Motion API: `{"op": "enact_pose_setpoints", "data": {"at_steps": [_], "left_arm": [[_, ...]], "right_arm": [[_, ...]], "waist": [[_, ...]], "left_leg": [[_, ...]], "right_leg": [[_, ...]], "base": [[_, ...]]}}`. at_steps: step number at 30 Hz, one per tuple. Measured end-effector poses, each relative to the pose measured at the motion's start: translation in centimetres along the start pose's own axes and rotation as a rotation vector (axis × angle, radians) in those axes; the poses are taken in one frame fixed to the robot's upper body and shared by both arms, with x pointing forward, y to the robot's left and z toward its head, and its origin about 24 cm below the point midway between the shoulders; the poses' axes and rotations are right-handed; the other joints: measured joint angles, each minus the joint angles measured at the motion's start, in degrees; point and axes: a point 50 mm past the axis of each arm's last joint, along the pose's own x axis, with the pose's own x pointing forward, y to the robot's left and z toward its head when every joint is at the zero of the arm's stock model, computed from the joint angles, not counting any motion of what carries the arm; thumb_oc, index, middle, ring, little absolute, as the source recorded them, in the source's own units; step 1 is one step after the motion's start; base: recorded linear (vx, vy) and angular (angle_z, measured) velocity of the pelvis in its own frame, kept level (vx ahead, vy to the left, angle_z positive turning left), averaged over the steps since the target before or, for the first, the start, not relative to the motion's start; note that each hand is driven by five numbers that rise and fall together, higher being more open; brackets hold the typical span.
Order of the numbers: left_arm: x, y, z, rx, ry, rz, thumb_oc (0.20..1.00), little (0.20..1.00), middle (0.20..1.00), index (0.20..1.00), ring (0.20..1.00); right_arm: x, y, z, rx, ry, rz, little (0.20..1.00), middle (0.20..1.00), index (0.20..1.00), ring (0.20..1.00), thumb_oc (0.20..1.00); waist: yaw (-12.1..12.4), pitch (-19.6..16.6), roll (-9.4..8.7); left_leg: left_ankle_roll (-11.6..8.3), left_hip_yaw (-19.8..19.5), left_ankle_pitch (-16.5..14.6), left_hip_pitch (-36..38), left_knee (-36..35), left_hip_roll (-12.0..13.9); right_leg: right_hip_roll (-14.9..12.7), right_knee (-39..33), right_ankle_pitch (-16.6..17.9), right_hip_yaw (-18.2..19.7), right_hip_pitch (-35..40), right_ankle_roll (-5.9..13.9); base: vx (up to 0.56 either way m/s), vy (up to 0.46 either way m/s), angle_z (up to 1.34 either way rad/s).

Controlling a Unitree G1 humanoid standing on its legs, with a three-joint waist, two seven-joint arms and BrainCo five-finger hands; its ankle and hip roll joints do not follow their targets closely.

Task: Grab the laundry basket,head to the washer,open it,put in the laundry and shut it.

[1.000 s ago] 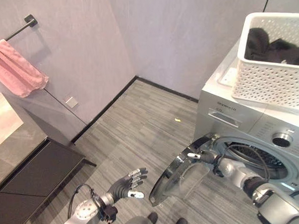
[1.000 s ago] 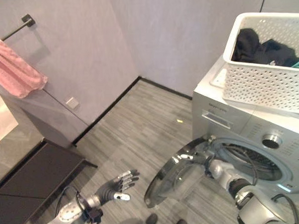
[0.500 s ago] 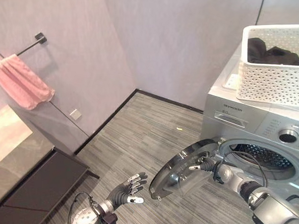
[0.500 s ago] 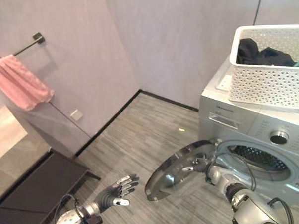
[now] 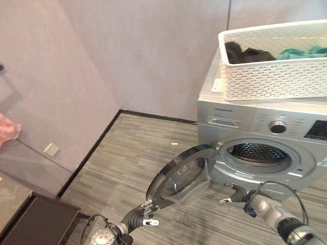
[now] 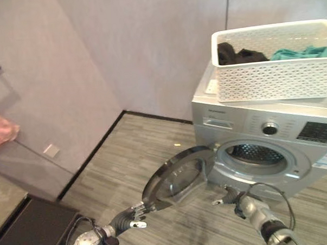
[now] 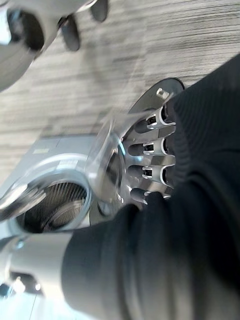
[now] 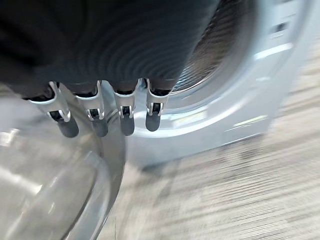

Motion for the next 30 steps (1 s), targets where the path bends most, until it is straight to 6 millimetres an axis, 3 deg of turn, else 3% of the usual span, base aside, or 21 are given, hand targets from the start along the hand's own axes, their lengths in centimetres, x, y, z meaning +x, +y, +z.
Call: {"op": "enact_pose_setpoints", "data": {"at_steps": [1, 2, 4, 5, 7, 8, 9, 12, 15, 16, 19, 21, 23, 24, 26, 27, 28, 30], "left_arm": [[0.3, 0.3, 0.2, 0.001, -0.001, 0.016, 1.0, 1.0, 1.0, 1.0, 1.0], [0.7, 0.3, 0.2, -0.013, -0.002, 0.025, 1.0, 1.0, 1.0, 1.0, 1.0], [1.6, -0.3, 0.5, -0.029, -0.019, 0.017, 1.0, 1.0, 1.0, 1.0, 1.0], [1.4, -0.1, 0.7, -0.021, -0.029, 0.023, 1.0, 1.0, 1.0, 1.0, 1.0], [0.9, 0.7, 0.5, -0.035, -0.035, 0.071, 1.0, 1.0, 1.0, 1.0, 1.0], [0.7, 1.0, 0.4, -0.034, -0.03, 0.084, 1.0, 1.0, 1.0, 1.0, 1.0], [0.4, 2.0, 0.0, -0.024, -0.009, 0.128, 1.0, 1.0, 1.0, 1.0, 1.0], [0.6, 1.5, -1.1, -0.058, 0.015, 0.15, 1.0, 1.0, 1.0, 1.0, 1.0], [0.2, 1.7, -1.5, -0.065, 0.022, 0.177, 1.0, 1.0, 1.0, 1.0, 1.0], [0.0, 2.2, -1.2, -0.07, 0.008, 0.203, 1.0, 1.0, 1.0, 1.0, 1.0], [-0.2, 2.8, -0.9, -0.069, -0.007, 0.238, 1.0, 1.0, 1.0, 1.0, 1.0], [-0.3, 3.0, -0.6, -0.068, -0.023, 0.25, 1.0, 1.0, 1.0, 1.0, 1.0], [-0.5, 3.2, -0.5, -0.062, -0.025, 0.262, 1.0, 1.0, 1.0, 1.0, 1.0], [-0.5, 3.2, -0.3, -0.063, -0.034, 0.264, 1.0, 1.0, 1.0, 1.0, 1.0], [0.2, 3.5, 0.5, -0.048, -0.046, 0.26, 1.0, 1.0, 1.0, 1.0, 1.0], [0.1, 3.5, 0.7, -0.045, -0.053, 0.265, 1.0, 1.0, 1.0, 1.0, 1.0], [0.0, 3.6, 0.4, -0.049, -0.046, 0.274, 1.0, 1.0, 1.0, 1.0, 1.0], [-1.1, 3.9, -1.5, -0.093, 0.0, 0.324, 1.0, 1.0, 1.0, 1.0, 1.0]], "right_arm": [[0.0, 0.0, -0.3, 0.01, 0.017, 0.002, 1.0, 1.0, 1.0, 1.0, 1.0], [0.1, -0.1, -0.4, 0.01, 0.025, -0.001, 1.0, 1.0, 1.0, 1.0, 1.0], [0.1, 0.2, -1.2, 0.012, 0.058, 0.015, 1.0, 1.0, 1.0, 1.0, 1.0], [0.1, 0.5, -0.9, 0.016, 0.052, 0.022, 1.0, 1.0, 1.0, 1.0, 1.0], [0.4, 1.1, 0.0, 0.031, 0.027, 0.032, 1.0, 1.0, 1.0, 1.0, 1.0], [0.5, 1.4, 0.3, 0.035, 0.021, 0.039, 1.0, 1.0, 1.0, 1.0, 1.0], [0.6, 3.2, 0.8, 0.061, 0.015, 0.082, 1.0, 1.0, 1.0, 1.0, 1.0], [0.4, 3.9, -0.2, 0.088, 0.056, 0.099, 1.0, 1.0, 1.0, 1.0, 1.0], [0.1, 4.2, -0.6, 0.1, 0.06, 0.102, 1.0, 1.0, 1.0, 1.0, 1.0], [0.0, 4.4, -0.8, 0.119, 0.062, 0.102, 1.0, 1.0, 1.0, 1.0, 1.0], [-0.1, 4.2, -1.1, 0.137, 0.07, 0.08, 1.0, 1.0, 1.0, 1.0, 1.0], [-0.4, 4.0, -1.4, 0.137, 0.065, 0.067, 1.0, 1.0, 1.0, 1.0, 1.0], [-0.3, 4.0, -1.0, 0.15, 0.054, 0.059, 1.0, 1.0, 1.0, 1.0, 1.0], [-0.2, 3.5, -0.3, 0.167, 0.023, 0.035, 1.0, 1.0, 1.0, 1.0, 1.0], [-0.1, 2.5, 0.5, 0.205, -0.017, -0.008, 1.0, 1.0, 1.0, 1.0, 1.0], [0.0, 2.3, 0.7, 0.237, -0.025, -0.023, 1.0, 1.0, 1.0, 1.0, 1.0], [0.0, 2.3, 0.9, 0.248, -0.032, -0.029, 1.0, 1.0, 1.0, 1.0, 1.0], [0.1, 2.5, 1.9, 0.259, -0.067, -0.02, 1.0, 1.0, 1.0, 1.0, 1.0]], "waist": [[0.2, 0.4, -0.5], [0.8, 0.8, 0.29], [1.1, 1.3, 2.34], [1.5, 1.5, 1.97], [2.9, 2.0, -0.3], [3.0, 2.0, -1.25], [3.4, 1.4, -4.53], [4.0, 0.0, -4.25], [4.2, -1.2, -6.72], [4.0, -1.3, -8.36], [3.5, -0.7, -10.93], [2.9, -0.4, -11.3], [3.1, 0.6, -12.22], [3.7, 1.9, -12.56], [3.9, 4.7, -12.88], [4.8, 5.2, -12.65], [5.4, 5.3, -11.27], [6.2, 5.0, -10.1]], "left_leg": [[0.47, 1.6, -0.3, 0.0, 0.4, 1.0], [1.29, 1.7, -1.0, 0.1, 0.8, 1.7], [0.94, 1.8, -2.5, 0.2, 2.3, 3.7], [0.65, 2.6, -3.2, 0.3, 2.8, 4.0], [-0.33, 4.5, -4.3, 1.4, 2.8, 4.1], [-0.89, 4.5, -4.7, 1.6, 2.8, 4.2], [-2.15, 4.2, -5.5, 2.2, 2.9, 5.6], [-2.63, 3.3, -5.2, 2.3, 4.0, 10.6], [-4.31, 2.3, -4.0, 0.5, 7.0, 13.7], [-6.63, 1.0, -2.7, -0.5, 8.1, 15.3], [-10.64, -0.7, 0.4, -3.0, 10.1, 15.9], [-11.18, -0.8, 1.3, -3.4, 10.3, 16.9], [-10.58, -2.1, 0.4, -4.0, 10.8, 15.3], [-10.2, -4.7, -1.0, -4.6, 10.9, 13.1], [-9.48, -2.8, -1.2, -9.7, 8.5, 9.4], [-8.94, -2.1, -0.5, -12.5, 8.8, 8.6], [-8.17, -1.9, 1.2, -14.1, 8.7, 8.2], [-7.05, -4.8, 2.3, -12.7, 5.6, 7.7]], "right_leg": [[-1.0, 1.9, -2.0, -1.6, -0.9, 2.01], [-2.6, 5.6, -1.9, -2.4, -2.1, 2.26], [-6.7, 8.2, -1.4, 1.5, -3.1, 6.39], [-9.3, 6.7, -0.5, 2.9, -3.1, 7.8], [-14.7, 1.5, 2.2, 2.7, -2.4, 10.68], [-16.1, -0.7, 3.5, 1.8, -1.7, 11.56], [-14.9, -7.8, 9.4, 0.0, 2.0, 12.41], [-9.1, -14.4, 10.7, -2.5, 6.4, 10.55], [-4.1, -20.9, 12.8, -4.2, 10.2, 6.74], [-2.2, -22.6, 13.0, -5.5, 11.2, 4.8], [-1.2, -22.5, 11.7, -6.8, 11.2, 1.82], [-0.2, -22.5, 10.8, -8.1, 11.2, 0.53], [-0.5, -22.5, 10.4, -7.8, 11.9, -0.18], [-1.0, -22.5, 10.1, -7.0, 12.1, -0.46], [-2.7, -22.5, 9.3, -7.3, 12.0, -0.52], [-2.8, -22.5, 10.0, -7.3, 11.6, 0.17], [-2.2, -22.6, 10.1, -7.2, 11.9, 0.57], [-2.0, -22.9, 9.4, -4.5, 12.7, 1.38]], "base": [[0.02, -0.143, -0.48], [0.07, -0.135, -0.39], [0.07, -0.096, -0.21], [0.07, -0.11, -0.36], [0.15, -0.189, -0.44], [0.27, -0.328, -0.16], [0.21, -0.261, 0.12], [0.23, -0.284, 0.09], [0.16, -0.288, 0.04], [0.13, -0.287, 0.25], [0.11, -0.171, 0.19], [0.07, -0.057, 0.28], [0.06, -0.002, 0.14], [0.04, 0.061, 0.14], [0.02, 0.047, 0.2], [0.07, 0.062, -0.05], [0.09, 0.084, -0.38], [0.07, 0.084, -0.68]]}}
